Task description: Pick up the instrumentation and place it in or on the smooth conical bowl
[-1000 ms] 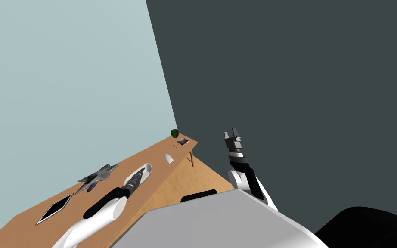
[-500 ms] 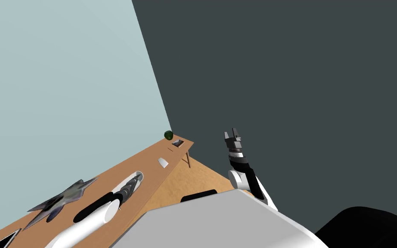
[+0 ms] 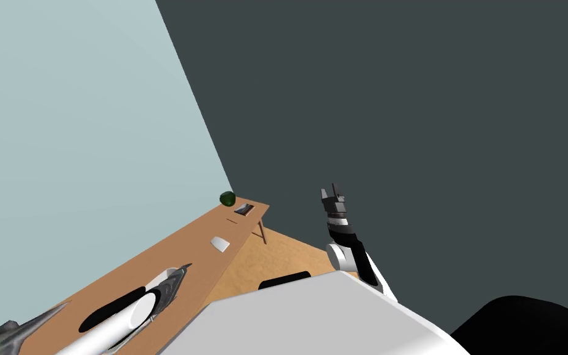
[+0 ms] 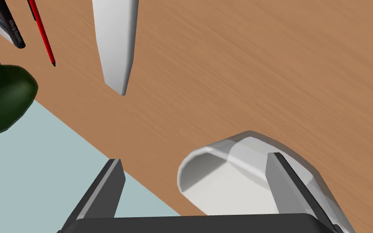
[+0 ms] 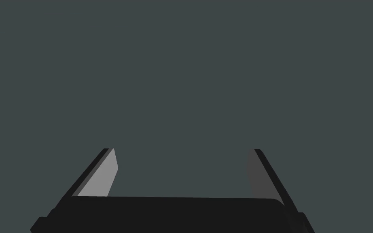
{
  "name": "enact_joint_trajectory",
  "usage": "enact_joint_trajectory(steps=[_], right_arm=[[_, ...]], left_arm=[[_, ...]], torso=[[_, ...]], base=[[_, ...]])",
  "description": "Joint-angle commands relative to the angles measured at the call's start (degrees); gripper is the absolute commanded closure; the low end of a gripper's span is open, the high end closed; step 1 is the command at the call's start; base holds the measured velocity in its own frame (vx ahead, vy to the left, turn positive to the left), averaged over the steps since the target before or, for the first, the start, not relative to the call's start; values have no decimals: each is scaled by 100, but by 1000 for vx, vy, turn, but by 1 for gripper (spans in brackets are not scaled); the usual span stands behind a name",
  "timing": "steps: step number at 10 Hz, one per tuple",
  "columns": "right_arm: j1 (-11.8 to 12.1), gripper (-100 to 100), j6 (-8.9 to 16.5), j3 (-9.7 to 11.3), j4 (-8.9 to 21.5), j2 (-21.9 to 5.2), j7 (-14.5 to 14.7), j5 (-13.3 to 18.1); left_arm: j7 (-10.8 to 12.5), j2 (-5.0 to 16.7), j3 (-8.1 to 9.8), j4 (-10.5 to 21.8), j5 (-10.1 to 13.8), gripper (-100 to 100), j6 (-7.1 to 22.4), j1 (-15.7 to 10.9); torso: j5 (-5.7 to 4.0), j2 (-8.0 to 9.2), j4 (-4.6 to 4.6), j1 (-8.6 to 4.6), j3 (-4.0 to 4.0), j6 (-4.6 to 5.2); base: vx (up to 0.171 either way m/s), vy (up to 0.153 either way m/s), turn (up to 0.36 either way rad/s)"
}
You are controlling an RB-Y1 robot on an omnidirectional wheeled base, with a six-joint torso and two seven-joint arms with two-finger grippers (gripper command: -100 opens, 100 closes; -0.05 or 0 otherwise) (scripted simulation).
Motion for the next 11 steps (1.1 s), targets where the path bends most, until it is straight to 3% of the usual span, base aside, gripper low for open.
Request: enact_joint_trajectory(steps=[1, 2, 3, 6, 7, 9, 10, 11], right_arm=[[0, 0, 0, 0, 0, 0, 0, 0], [1, 0, 0, -1, 0, 0, 0, 0], [0, 0, 0, 0, 0, 0, 0, 0], [1, 0, 0, -1, 0, 0, 0, 0], [1, 0, 0, -1, 0, 0, 0, 0], [1, 0, 0, -1, 0, 0, 0, 0], [1, 0, 0, -1, 0, -1, 0, 0], [2, 0, 0, -2, 0, -1, 0, 0]], left_arm=[[-112, 33, 41, 176, 77, -100, 199, -22], [-291, 112, 133, 421, 238, -100, 409, -38], [-291, 112, 133, 426, 238, -100, 463, -38], [-631, 249, 297, 906, 525, -100, 879, -52], [-631, 249, 297, 906, 525, -100, 933, -52], [-939, 356, 431, 1269, 759, -100, 1304, -39], [-939, 356, 431, 1354, 759, -100, 1318, -39], [-1080, 400, 488, 1547, 855, -100, 1477, -22]], torso=[[0, 0, 0, 0, 0, 0], [1, -1, -1, 2, -1, -6], [1, -3, -1, 3, -2, -2], [2, -6, -2, 4, -4, -7], [1, -8, -2, 6, -5, -3], [2, -9, -2, 7, -5, -2], [3, -13, -3, 18, -7, -4], [5, -11, -3, 16, -7, -10]], base=[[-2, 25, -229], [7, 26, -345], [3, 30, -214], [9, 32, -297], [11, 37, -208], [19, 53, -400], [15, 63, -209], [6, 55, -402]])
